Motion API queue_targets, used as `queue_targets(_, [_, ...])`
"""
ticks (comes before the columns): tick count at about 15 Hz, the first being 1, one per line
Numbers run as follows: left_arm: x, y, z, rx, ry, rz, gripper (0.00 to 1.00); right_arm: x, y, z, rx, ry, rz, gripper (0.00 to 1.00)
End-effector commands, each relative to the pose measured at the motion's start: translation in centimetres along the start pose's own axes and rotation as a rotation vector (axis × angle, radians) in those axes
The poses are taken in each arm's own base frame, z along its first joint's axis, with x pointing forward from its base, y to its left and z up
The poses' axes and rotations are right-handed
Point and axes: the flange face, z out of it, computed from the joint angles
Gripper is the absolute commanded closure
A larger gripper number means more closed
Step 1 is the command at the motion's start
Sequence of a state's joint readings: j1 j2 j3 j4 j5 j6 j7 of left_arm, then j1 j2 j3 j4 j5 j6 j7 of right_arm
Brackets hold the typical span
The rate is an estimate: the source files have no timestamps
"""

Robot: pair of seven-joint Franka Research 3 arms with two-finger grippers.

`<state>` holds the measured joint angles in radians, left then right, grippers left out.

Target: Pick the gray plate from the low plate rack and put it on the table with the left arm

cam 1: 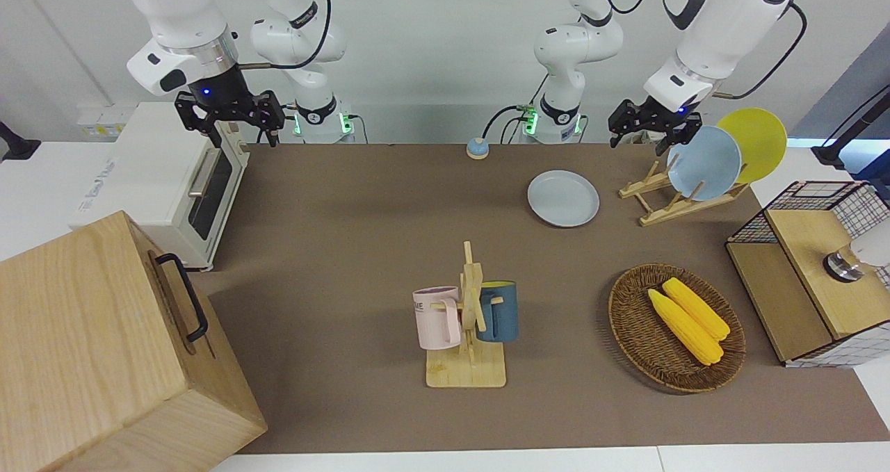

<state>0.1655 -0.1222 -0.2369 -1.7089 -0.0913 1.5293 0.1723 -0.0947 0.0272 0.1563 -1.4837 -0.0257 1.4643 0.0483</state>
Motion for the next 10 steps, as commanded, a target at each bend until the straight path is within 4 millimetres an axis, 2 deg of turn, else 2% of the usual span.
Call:
queue_targets(1, [0.0,0.9,-0.3,0.097,-0.034,0.029,0.01,0.0,-0.1,-0.3,0.003,0.005,0.003,0.017])
queue_targets(2, [-0.1,1.5,-0.4,0.128,-0.040,0.043,0.01,0.0,-0.1,-0.3,0.003,0.005,0.003,0.017])
queue_targets(10, [0.3,1.3,0.7,0.132,-0.064,0.061,0.00,0.0,-0.1,-0.3,0.003,0.005,0.003,0.017])
